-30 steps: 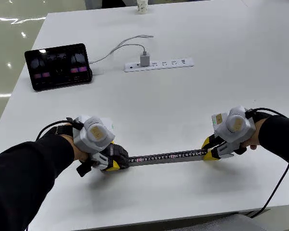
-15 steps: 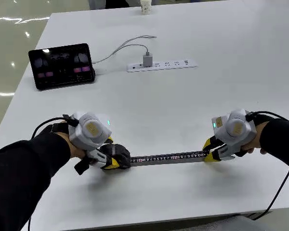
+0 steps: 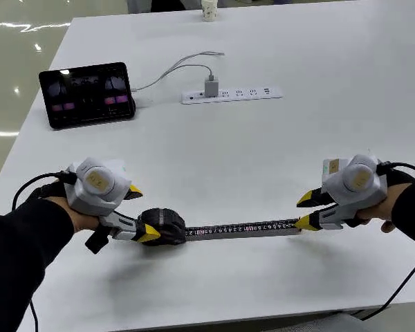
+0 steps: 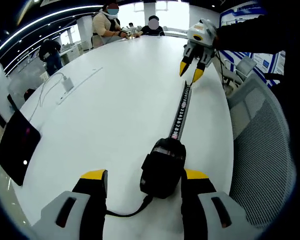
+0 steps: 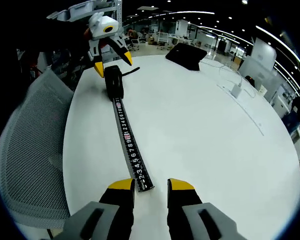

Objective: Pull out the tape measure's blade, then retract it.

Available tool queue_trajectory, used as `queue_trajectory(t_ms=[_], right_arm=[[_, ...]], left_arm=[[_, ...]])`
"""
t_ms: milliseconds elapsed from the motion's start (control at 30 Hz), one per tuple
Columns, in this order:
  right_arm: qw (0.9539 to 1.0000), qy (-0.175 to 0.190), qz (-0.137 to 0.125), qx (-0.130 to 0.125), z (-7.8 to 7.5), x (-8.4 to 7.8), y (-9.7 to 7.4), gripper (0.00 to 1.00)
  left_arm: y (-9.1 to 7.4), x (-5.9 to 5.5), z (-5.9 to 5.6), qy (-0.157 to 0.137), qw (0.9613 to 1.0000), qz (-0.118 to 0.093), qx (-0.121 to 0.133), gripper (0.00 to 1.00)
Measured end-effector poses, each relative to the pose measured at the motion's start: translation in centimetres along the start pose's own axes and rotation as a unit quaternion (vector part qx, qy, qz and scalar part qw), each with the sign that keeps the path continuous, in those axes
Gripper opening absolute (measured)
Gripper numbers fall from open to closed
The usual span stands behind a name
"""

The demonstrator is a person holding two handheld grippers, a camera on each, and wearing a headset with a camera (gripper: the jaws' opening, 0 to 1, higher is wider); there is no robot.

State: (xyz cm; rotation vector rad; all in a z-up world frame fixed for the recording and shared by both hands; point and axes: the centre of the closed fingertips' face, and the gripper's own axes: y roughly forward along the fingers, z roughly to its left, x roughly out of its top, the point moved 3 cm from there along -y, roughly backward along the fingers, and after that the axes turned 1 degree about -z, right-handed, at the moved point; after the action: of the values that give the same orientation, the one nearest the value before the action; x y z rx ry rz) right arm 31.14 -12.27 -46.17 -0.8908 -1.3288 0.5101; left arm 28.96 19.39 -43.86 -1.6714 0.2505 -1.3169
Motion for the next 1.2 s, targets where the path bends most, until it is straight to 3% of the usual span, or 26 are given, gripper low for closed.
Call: queue_trajectory(t_ms=[167,300,400,567,667,867,1033,1200], right_arm=[[0.9983,0.046,-0.028,-0.021,0.1,-0.3,-1.0,0.29],[0.9967,0.063,-0.038,-0.035,0.6,-0.8,-1.8,0.30],[0.9949,0.077,-0.046,-0.047,1.1,-1.1,-2.6,0.32],[0.9910,0.094,-0.060,-0.075,1.1,-1.7,-4.0,0.33],[0.9878,0.108,-0.067,-0.090,1.3,-2.4,-4.8,0.38],[0.9876,0.106,-0.065,-0.095,2.6,-3.8,-5.3,0.43],[0.9845,0.112,-0.072,-0.114,2.8,-5.2,-6.1,0.48],[0.9815,0.128,-0.070,-0.125,3.4,-6.8,-6.7,0.57]], left_arm=[[-1.4,-0.3,0.2,-0.056,0.9974,-0.036,0.030,0.60],[-2.4,-1.2,0.2,-0.088,0.9939,-0.049,0.045,0.64],[-3.3,-1.7,0.6,-0.101,0.9898,-0.065,0.076,0.67],[-4.1,-2.7,0.4,-0.134,0.9837,-0.077,0.092,0.74],[-4.6,-3.4,0.2,-0.161,0.9776,-0.091,0.101,0.78],[-5.4,-5.1,0.0,-0.181,0.9718,-0.094,0.119,0.84],[-6.0,-6.6,-1.1,-0.190,0.9692,-0.095,0.124,0.88],[-6.7,-7.4,-1.9,-0.177,0.9704,-0.103,0.127,0.90]])
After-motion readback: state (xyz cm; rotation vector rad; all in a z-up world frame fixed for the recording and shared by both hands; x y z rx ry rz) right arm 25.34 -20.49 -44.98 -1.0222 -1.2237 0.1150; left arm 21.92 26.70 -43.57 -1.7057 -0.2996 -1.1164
